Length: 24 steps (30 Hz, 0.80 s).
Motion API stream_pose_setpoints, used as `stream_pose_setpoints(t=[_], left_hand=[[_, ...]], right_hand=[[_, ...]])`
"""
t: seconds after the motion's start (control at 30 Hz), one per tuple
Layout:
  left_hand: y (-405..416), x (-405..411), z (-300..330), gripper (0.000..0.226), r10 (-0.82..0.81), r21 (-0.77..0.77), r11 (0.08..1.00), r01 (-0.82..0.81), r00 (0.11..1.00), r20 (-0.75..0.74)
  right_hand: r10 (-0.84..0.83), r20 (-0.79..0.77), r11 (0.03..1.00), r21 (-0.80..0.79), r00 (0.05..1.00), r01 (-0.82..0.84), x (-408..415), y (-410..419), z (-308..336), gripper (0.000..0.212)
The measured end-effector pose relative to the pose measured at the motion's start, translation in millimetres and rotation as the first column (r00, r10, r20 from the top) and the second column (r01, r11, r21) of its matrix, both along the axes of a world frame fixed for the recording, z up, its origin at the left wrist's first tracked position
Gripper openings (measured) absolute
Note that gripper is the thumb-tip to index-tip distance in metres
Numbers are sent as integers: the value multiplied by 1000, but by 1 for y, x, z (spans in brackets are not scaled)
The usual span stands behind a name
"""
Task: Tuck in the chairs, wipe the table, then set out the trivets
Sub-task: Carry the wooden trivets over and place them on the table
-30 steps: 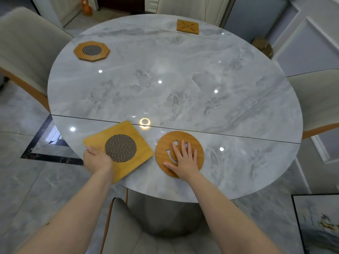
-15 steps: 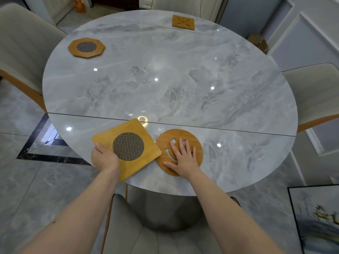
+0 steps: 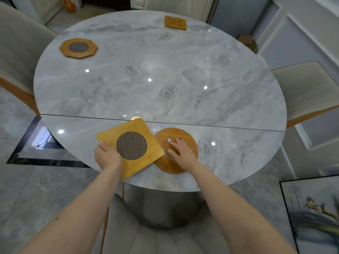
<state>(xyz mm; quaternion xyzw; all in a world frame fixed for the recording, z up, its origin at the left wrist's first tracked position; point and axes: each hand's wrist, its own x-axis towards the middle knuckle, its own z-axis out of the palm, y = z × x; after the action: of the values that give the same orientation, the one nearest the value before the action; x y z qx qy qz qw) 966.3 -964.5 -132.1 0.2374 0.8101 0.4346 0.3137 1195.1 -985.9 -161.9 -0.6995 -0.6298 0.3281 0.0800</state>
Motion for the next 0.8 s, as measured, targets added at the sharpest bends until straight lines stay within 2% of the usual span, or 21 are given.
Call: stream_pose_setpoints(t=[0.07,0.13,0.17,0.27,0.37,0.47,0.63,0.8], left_hand=[[0,6,1,50,-32,2,999,32,999,23],[-1,16,2,49,-79,0,997,79,996,31],[-2,22,3,49,-102,5,995,102,994,31],[-5,45,6,47,-190,35,982,188,981,43],[-16,74,9,47,-260,43,965,258,965,41],[-32,107,17,47,-310,49,950,307,949,61],[-72,190,40,45,-430,85,901,425,901,51],[-116,289,38,46,-505,130,861,492,857,103]], right_hand=[[-171,-206,982,44,963,184,0,-7,9,24],[-281,-326,945,70,902,320,-3,-18,18,37],[-334,-375,928,32,865,372,-4,-23,20,42],[-445,-500,878,-80,743,472,1,-39,29,41],[-522,-580,819,-137,626,557,23,-57,32,27],[-601,-619,747,-210,506,631,53,-80,40,32],[-634,-649,682,-214,420,699,131,-130,58,31],[-654,-687,610,-230,318,758,219,-196,60,20]])
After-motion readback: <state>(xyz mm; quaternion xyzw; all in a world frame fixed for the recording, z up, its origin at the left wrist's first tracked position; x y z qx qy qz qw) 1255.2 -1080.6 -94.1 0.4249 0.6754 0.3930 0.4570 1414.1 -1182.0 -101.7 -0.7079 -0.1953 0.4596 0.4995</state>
